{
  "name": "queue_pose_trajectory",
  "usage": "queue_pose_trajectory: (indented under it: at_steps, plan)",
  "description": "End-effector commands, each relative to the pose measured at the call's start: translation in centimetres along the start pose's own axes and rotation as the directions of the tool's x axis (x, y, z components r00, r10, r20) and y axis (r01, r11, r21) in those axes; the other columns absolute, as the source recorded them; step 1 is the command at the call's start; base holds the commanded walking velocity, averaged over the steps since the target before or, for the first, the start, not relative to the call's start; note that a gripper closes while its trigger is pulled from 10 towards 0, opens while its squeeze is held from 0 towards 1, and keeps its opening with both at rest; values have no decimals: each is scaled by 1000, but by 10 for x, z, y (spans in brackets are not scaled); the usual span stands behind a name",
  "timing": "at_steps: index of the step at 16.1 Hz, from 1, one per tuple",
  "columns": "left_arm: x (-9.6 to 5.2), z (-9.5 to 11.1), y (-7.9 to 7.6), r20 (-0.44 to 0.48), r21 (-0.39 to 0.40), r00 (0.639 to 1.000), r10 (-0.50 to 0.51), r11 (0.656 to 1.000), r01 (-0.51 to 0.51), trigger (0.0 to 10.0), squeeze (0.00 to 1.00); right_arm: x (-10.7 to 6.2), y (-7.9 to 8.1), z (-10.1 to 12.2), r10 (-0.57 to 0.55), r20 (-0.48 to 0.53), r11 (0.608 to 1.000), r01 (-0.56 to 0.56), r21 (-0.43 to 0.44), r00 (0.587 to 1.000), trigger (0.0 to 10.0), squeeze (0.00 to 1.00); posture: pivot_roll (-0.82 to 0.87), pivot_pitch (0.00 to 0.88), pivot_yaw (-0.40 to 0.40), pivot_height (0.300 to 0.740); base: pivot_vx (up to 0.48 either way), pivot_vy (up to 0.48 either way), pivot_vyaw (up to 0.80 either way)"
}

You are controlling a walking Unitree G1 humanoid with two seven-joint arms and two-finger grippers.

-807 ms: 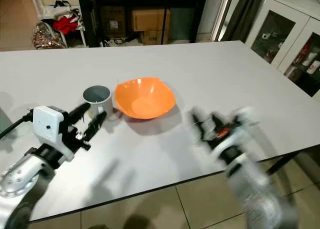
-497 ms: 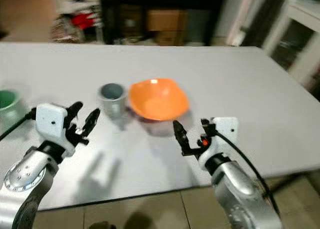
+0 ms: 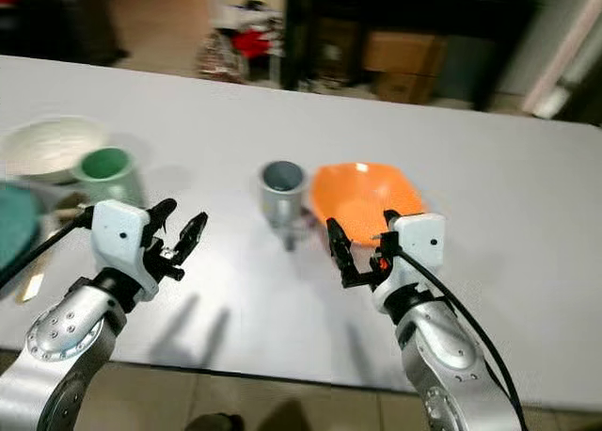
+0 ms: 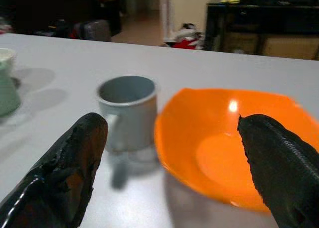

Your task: Setting the table

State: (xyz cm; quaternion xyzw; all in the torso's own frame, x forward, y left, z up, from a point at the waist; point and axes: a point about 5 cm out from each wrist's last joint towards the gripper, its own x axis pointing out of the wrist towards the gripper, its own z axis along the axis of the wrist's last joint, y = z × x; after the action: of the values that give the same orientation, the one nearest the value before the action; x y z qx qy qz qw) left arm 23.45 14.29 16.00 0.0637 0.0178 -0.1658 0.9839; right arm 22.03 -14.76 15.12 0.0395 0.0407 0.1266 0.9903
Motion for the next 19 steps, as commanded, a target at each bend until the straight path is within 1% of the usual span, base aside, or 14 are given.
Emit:
queue_pose_trajectory:
  at_steps: [1, 2, 3, 5, 6, 9, 10, 11, 13, 15, 16, 17, 18, 19]
  plan:
    - [4, 2, -4, -6, 1, 999, -32, 1000, 32, 10000, 0, -3, -1, 1, -22, 11, 1000, 22, -4, 1000, 10000, 1000, 46, 0, -31, 740, 0, 0, 800]
    - [6, 1, -2, -8, 1, 1000, -24, 1000, 24, 10000, 0, -2, 0, 0, -19, 13, 1000, 19, -4, 1000, 10000, 1000, 40, 0, -23, 740, 0, 0, 800]
    - [6, -1, -2, -14, -29, 999, -31, 999, 31, 10000, 0, -3, 3, 0, -6, 14, 1000, 7, -4, 1000, 10000, 1000, 40, 0, -23, 740, 0, 0, 800]
    - [5, 0, -4, -19, -4, 999, -45, 999, 45, 10000, 0, -3, 4, 1, -7, 20, 1000, 7, -4, 1000, 10000, 1000, 50, 0, -30, 740, 0, 0, 800]
    - [4, -1, -4, -29, -16, 998, -53, 999, 52, 10000, 0, -2, 4, 0, -7, 21, 1000, 7, 2, 1000, 10000, 1000, 51, 0, -29, 740, 0, 0, 800]
    - [3, 1, -5, -30, -10, 998, -55, 998, 55, 10000, 0, 0, 5, 1, 1, 28, 1000, -1, 13, 1000, 10000, 1000, 59, 0, -38, 740, 0, 0, 800]
    - [3, 1, -3, -24, -1, 999, -30, 1000, 30, 10000, 0, 0, 5, 2, -6, 36, 1000, 5, 16, 999, 10000, 1000, 61, 0, -39, 740, 0, 0, 800]
    - [4, 0, 1, -20, 2, 1000, 14, 1000, -14, 10000, 0, 1, 6, 3, -8, 49, 999, 6, 40, 999, 10000, 1000, 60, 0, -40, 740, 0, 0, 800]
    - [5, 3, 6, 24, -12, 998, 62, 998, -62, 10000, 0, 3, 3, 5, -29, 68, 999, 28, 21, 997, 10000, 1000, 62, 0, -42, 740, 0, 0, 800]
    - [5, 12, 5, 104, -45, 992, 67, 997, -63, 10000, 0, 2, -1, 7, -45, 85, 999, 43, 23, 995, 10000, 1000, 71, 0, -48, 740, 0, 0, 800]
    - [5, 12, 3, 86, -56, 996, 21, 998, -16, 10000, 0, 2, -2, 8, -50, 93, 999, 48, 24, 994, 10000, 1000, 72, 0, -49, 740, 0, 0, 800]
    - [4, 12, 3, 83, -50, 996, 26, 999, -22, 10000, 0, 2, -2, 8, -53, 94, 998, 51, 29, 994, 10000, 1000, 73, 0, -49, 740, 0, 0, 800]
    - [4, 11, 3, 75, -42, 997, 37, 999, -34, 10000, 0, 3, -3, 8, -64, 101, 996, 58, 60, 993, 10000, 1000, 73, 0, -49, 740, 0, 0, 800]
    - [4, 8, 3, 41, -37, 999, 24, 999, -22, 10000, 0, 3, -3, 8, -66, 102, 995, 57, 84, 993, 10000, 1000, 73, 0, -49, 740, 0, 0, 800]
